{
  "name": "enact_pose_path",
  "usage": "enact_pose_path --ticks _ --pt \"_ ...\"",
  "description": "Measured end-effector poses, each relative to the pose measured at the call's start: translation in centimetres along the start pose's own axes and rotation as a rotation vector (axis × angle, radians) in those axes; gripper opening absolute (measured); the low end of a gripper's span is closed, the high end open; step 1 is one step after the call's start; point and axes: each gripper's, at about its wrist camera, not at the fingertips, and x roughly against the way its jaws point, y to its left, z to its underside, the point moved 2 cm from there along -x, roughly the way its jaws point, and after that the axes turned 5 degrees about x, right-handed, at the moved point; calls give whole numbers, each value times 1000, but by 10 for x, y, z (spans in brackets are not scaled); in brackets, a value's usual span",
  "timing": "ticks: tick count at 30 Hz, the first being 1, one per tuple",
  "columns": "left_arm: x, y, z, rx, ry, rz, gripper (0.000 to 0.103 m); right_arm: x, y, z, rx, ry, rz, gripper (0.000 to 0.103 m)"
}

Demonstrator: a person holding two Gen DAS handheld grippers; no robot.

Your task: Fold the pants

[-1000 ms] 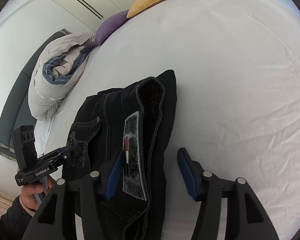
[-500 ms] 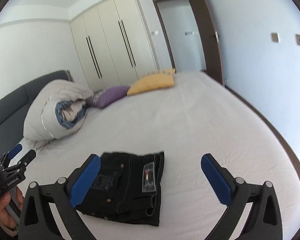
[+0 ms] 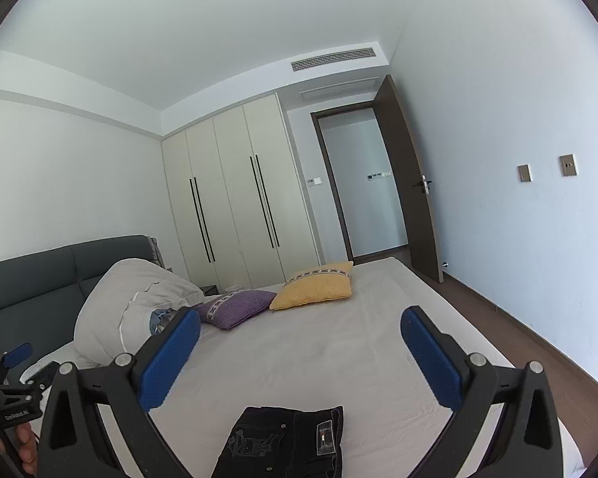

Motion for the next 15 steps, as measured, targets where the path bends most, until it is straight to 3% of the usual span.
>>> enact_pose_path --ticks 4,7,9,15 --pt "-14 5 24 55 163 -28 103 10 19 -4 47 50 9 103" --pt "-37 -3 55 107 322 -32 103 1 26 8 97 203 143 103" --pt "-47 -8 72 139 404 -8 103 -2 22 24 54 282 146 103" --pt "-63 -24 109 148 529 17 103 -9 16 80 -64 465 151 103"
